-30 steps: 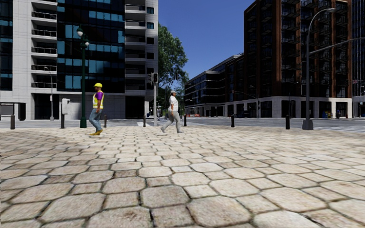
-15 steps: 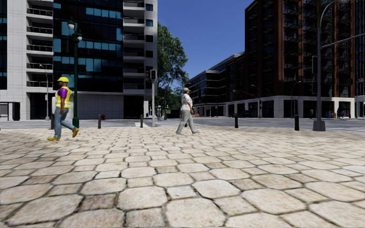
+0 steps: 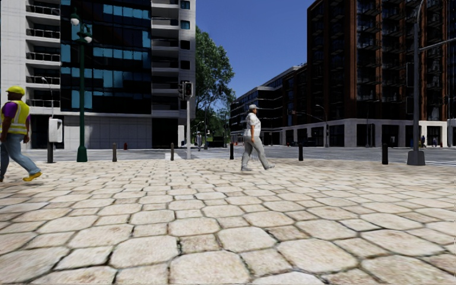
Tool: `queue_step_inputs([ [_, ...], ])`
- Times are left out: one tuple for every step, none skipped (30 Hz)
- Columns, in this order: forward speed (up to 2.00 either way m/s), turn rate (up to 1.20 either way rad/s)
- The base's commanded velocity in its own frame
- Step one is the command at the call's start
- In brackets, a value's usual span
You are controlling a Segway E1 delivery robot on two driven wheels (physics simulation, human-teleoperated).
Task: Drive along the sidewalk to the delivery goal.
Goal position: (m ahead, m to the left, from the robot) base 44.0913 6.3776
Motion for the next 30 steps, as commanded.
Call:
queue_step_inputs([
  [1.62, 0.0],
  [1.61, 0.0],
  [1.61, 0.0],
  [1.61, 0.0],
  [1.61, 0.0],
  [1.61, 0.0],
  [1.61, 0.0],
  [1.61, 0.0],
  [1.61, 0.0],
  [1.61, 0.0],
  [1.61, 0.0],
  [1.61, 0.0],
  [1.6, 0.0],
  [1.6, 0.0],
  [1.6, 0.0],
  [1.6, 0.0],
  [1.6, 0.0],
  [1.6, 0.0],
  [1.6, 0.0],
  [1.6, 0.0],
  [1.6, 0.0],
  [1.6, 0.0],
  [1.6, 0.0],
  [1.59, 0.0],
  [1.59, 0.0],
  [1.59, 0.0],
  [1.59, 0.0],
  [1.59, 0.0],
  [1.59, 0.0],
  [1.59, 0.0],
])
